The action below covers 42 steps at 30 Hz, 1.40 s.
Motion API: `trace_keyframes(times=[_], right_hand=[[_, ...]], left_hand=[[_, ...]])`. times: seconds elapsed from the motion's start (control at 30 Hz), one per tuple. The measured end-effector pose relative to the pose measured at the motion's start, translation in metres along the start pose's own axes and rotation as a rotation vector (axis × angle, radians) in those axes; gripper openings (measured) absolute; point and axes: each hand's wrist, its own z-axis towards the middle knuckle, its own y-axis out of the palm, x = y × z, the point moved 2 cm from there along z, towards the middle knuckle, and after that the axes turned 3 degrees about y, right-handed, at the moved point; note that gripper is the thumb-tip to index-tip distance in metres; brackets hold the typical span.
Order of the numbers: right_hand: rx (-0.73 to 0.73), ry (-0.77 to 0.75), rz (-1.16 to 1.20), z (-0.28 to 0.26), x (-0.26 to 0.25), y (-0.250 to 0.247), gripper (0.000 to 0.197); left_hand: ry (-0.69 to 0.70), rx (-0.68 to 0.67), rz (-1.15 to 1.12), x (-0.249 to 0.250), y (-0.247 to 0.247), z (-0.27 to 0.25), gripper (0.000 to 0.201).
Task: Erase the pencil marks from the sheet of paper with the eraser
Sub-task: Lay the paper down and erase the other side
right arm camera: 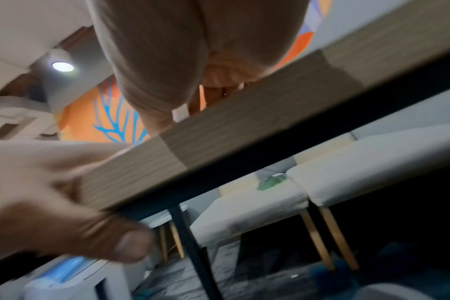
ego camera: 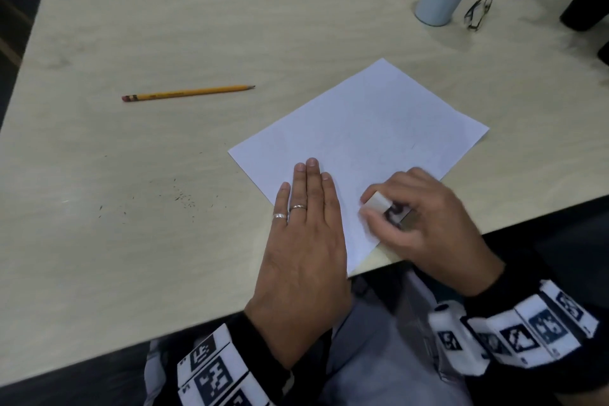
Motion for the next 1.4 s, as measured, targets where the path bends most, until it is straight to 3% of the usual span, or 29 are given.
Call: trace_keyframes(times=[0.17,0.33,0.47,0.63,0.77,0.9,1.07,1.2,1.4], right_hand=[[0.068,0.103,0.086,0.005,0.022,-0.011,0.006],[0.138,0.149,0.244,-0.002,0.016,-0.011,0.023],[0.01,-0.036,0.114,-0.005,-0.003,0.005,0.009],[0.088,0.057,0.062,0.005,0.021,-0.012,0.007],[-0.021,-0.059,0.059,-0.005,0.001,0.002,0.007],[0.087,0.077,0.027,0.004,0.029,-0.018,0.009],[-0.014,-0.051,0.046,-0.01,0.001,-0.001,0.009],[0.069,0.049,0.005,-0.001,0.029,-0.018,0.008],[-0.006,-0.02,0.04,-0.002,0.022,-0.011,0.006]], left_hand=[[0.038,0.046,0.002,-0.002,0.002,-0.002,0.124],[0.067,0.083,-0.011,-0.006,0.006,-0.004,0.123],[0.046,0.051,0.018,-0.005,0.01,-0.001,0.129],[0.048,0.04,0.033,-0.002,0.005,-0.001,0.126],[0.034,0.045,0.024,-0.003,0.003,-0.001,0.126],[0.041,0.023,0.019,-0.002,0.0,-0.003,0.125],[0.037,0.019,0.04,-0.002,0.0,-0.002,0.124],[0.055,0.007,0.047,0.0,-0.001,-0.004,0.119],[0.06,-0.005,0.079,-0.001,-0.003,-0.003,0.123]])
